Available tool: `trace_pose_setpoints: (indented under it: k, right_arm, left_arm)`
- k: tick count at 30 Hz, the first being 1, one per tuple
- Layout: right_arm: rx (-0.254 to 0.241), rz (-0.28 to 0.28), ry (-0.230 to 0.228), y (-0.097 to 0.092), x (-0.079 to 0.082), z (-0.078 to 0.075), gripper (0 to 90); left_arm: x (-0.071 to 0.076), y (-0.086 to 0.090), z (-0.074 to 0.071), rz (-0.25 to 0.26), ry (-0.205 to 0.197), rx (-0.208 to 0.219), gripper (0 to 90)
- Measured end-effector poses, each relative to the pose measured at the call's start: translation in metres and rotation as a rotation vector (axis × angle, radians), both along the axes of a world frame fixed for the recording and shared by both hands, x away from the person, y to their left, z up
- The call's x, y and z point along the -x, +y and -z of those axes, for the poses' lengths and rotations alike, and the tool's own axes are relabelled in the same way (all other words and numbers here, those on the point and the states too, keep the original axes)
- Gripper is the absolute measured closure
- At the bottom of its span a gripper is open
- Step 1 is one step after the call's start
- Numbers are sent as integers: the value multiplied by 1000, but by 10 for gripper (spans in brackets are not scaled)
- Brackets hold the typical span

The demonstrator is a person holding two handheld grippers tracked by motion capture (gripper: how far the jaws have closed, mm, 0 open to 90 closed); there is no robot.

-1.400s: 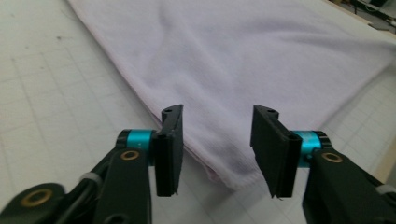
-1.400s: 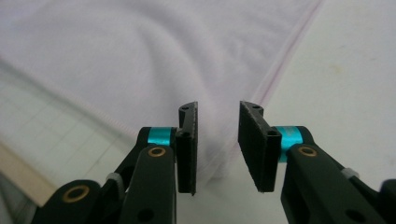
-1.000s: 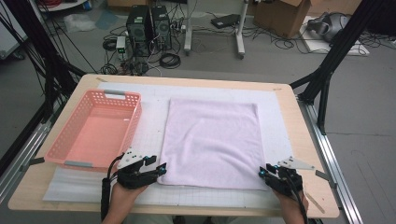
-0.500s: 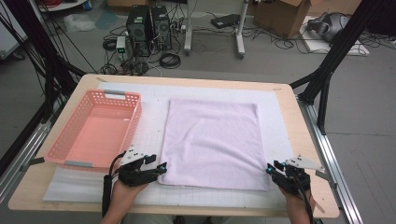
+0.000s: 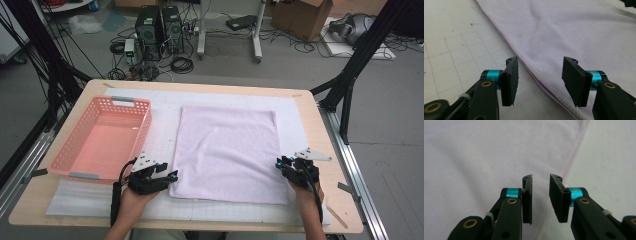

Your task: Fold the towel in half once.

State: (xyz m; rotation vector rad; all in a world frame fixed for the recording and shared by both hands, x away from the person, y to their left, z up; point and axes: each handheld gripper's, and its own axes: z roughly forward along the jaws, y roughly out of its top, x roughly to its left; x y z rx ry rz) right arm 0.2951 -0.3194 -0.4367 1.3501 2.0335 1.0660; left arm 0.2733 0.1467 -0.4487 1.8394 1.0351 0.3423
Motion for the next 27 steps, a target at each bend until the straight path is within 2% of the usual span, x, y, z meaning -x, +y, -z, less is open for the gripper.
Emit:
trace_pose_setpoints:
  k: [3,5,7,8,10,11,13,15,18,21,23,24,27]
  right_arm:
    - [-7,-32,14,7,-18,4,634]
    - [10,-53,43,13,-30,7,651]
    - [49,-70,61,16,-39,12,697]
    - [54,-65,48,15,-42,13,730]
    - [122,-20,33,12,-47,11,738]
    - [128,2,28,9,-49,11,733]
    - [70,23,40,2,-50,12,733]
    - [62,49,36,-1,-47,10,694]
    - [-13,70,35,-12,-36,6,634]
    - [-57,57,67,-19,-21,5,588]
    - [-35,37,90,-19,-10,6,586]
    - [-17,34,100,-18,-7,7,585]
    - [-17,27,133,-17,0,10,597]
  left_arm:
    - [-6,0,1,1,-1,13,462]
    - [-10,0,1,7,-4,20,448]
    - [-14,0,0,3,-4,25,442]
    - [-16,0,0,-1,-6,27,437]
    - [-19,0,0,-9,-4,28,430]
    - [-21,0,1,-12,-4,30,428]
    - [-23,0,2,-14,16,29,425]
    - [-24,0,2,-21,22,27,418]
    - [-25,-1,2,-47,31,13,421]
    - [-27,-4,3,-52,67,-12,426]
    - [-28,-5,4,-48,94,-22,436]
    - [-28,-6,4,-47,91,-27,439]
    - [-27,-6,4,-46,100,-21,451]
